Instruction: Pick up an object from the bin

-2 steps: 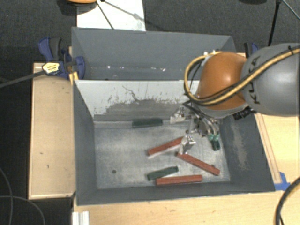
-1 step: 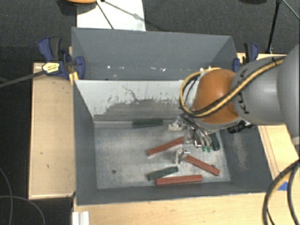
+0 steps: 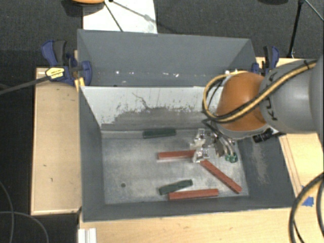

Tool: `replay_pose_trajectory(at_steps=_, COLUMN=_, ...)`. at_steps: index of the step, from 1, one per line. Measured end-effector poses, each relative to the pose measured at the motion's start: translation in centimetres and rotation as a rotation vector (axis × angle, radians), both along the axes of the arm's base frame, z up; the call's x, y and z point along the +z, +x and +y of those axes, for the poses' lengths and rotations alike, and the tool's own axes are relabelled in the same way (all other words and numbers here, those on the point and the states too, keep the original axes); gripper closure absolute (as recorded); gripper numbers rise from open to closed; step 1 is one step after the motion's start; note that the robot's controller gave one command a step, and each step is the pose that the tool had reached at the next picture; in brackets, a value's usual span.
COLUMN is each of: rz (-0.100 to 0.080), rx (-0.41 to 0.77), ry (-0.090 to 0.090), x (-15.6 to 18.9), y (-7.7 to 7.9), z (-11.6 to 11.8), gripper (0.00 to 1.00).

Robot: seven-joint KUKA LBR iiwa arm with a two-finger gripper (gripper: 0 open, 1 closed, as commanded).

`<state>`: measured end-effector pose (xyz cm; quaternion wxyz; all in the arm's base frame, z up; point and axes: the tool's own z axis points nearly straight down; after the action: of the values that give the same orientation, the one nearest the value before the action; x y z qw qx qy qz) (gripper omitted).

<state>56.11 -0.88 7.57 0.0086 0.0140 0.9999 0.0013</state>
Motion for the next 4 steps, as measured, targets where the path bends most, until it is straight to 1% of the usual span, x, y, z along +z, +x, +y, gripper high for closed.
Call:
replay_pose_trajectory(at_steps=1, rz=0.000, rx=0.000, ry=0.000, x=0.0, y=0.0, z=0.0, gripper=1.00)
replay_pose_trajectory(at_steps=2, rz=0.006, rx=-0.001, ry=0.000, x=0.3, y=-0.2, z=0.0, gripper=1.00)
replay_pose_trajectory(at_steps=3, rz=0.017, rx=-0.001, ry=-0.001, x=1.6, y=-0.3, z=0.0, gripper=1.00)
replay_pose_trajectory(at_steps=4, rz=0.014, rx=-0.002, ry=-0.002, x=2.8, y=-0.2, z=0.0, gripper=1.00)
